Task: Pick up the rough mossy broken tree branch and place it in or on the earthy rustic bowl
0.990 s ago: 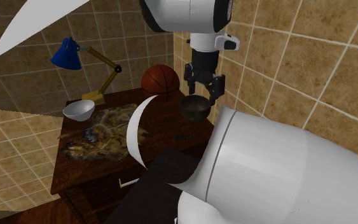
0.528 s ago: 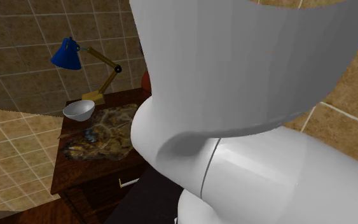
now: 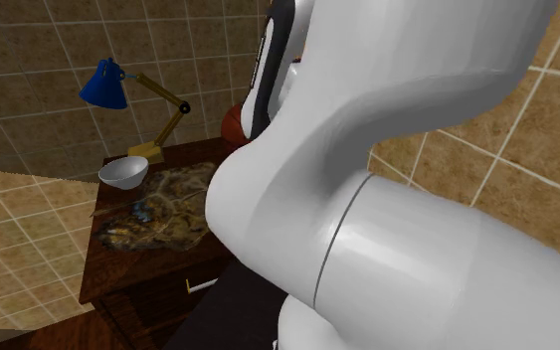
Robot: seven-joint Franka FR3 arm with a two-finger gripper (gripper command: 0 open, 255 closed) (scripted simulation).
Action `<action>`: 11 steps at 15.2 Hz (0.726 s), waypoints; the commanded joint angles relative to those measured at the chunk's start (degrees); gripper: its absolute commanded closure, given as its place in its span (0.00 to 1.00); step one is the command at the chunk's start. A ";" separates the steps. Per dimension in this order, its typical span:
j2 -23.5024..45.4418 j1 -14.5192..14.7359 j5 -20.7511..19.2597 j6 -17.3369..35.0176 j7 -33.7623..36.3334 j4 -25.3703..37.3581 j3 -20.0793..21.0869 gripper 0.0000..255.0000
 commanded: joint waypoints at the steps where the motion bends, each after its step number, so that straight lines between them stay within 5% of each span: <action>1: 5.51 5.27 -7.00 1.20 8.84 3.82 -5.91 0.00; 5: 14.27 13.94 -12.64 3.75 19.18 10.63 -14.75 0.00; 11: 19.34 18.07 -16.29 6.87 22.30 13.13 -19.63 0.00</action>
